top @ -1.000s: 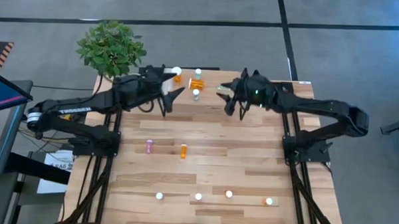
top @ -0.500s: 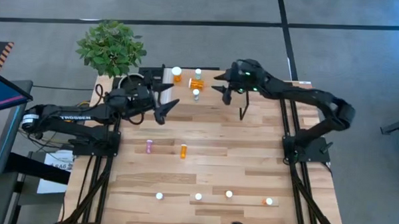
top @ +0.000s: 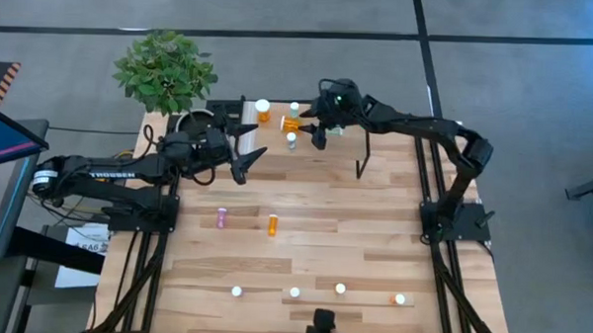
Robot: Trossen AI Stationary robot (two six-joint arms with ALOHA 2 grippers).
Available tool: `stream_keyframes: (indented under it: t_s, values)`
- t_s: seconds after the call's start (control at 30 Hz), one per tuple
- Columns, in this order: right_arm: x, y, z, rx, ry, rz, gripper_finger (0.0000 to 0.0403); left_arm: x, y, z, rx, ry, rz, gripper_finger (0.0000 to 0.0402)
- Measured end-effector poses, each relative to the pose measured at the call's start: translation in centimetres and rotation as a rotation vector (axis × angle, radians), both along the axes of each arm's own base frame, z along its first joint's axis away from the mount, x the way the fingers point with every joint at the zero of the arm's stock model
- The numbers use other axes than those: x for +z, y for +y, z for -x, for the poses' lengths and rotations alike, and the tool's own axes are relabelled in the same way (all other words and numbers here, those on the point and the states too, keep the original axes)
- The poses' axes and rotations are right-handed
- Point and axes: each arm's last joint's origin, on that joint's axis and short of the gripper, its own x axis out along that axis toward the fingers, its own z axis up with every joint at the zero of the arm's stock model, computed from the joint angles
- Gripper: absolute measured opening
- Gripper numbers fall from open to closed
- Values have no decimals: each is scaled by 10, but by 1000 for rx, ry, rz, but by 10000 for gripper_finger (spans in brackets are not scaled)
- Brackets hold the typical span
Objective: Pick and place medicine bottles onto shelf by color
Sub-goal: Adjust the large orange pill bottle on the shelf
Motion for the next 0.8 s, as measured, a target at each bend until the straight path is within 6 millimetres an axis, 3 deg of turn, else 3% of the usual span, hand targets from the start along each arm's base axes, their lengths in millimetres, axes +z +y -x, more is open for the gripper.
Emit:
stream_keyframes:
  t_s: [0.27,0.8]
  values:
    - [-10,0,-3,-5,32,-44,226,-2,3,0,24,32,-7,306]
    - [-9,1,-4,-40,17,-80,226,-3,5,1,30,37,6,306]
